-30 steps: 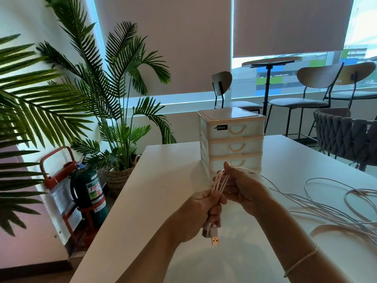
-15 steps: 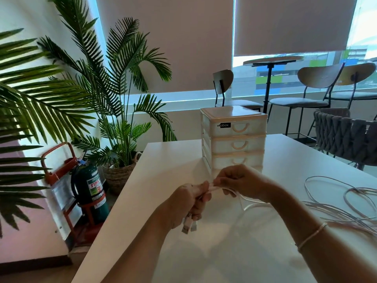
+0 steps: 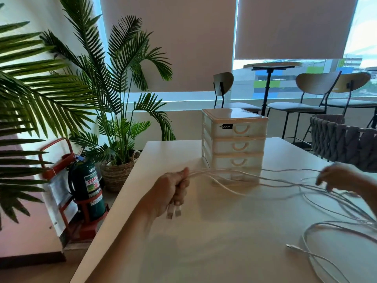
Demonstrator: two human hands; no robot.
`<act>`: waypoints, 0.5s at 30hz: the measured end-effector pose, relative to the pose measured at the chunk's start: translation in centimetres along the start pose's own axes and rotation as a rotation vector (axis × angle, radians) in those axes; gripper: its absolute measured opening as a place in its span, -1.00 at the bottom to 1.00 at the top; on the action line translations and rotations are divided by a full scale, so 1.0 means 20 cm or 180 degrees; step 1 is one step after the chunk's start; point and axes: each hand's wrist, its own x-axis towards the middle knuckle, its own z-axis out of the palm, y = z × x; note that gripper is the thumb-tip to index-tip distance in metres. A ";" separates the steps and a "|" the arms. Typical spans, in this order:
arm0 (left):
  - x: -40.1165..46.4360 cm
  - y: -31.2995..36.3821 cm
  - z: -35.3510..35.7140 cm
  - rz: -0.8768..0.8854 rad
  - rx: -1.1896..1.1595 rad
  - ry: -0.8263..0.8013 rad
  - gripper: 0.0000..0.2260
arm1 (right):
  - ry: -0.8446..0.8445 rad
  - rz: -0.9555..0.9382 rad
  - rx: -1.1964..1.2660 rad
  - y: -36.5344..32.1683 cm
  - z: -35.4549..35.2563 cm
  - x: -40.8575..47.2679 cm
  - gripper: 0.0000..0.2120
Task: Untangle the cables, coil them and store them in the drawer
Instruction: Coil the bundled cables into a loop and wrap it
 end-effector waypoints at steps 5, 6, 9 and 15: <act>0.00 -0.02 0.12 -0.0119 0.0354 -0.0298 -0.58 | 0.0118 -0.0535 0.0363 -0.28 -0.08 -0.26 -0.49; 0.00 -0.02 0.14 -0.0140 0.0359 -0.0346 -0.58 | 0.0436 -0.1020 0.1001 -0.44 -0.09 -0.32 -0.54; -0.01 -0.03 0.19 -0.0172 0.0228 -0.0474 -0.60 | 0.0663 -0.1987 0.2037 -0.91 -0.06 -0.54 -0.69; -0.02 -0.02 0.16 -0.0214 -0.0147 -0.0467 -0.60 | -0.0085 -0.1716 0.1951 -1.10 0.06 -0.57 -0.43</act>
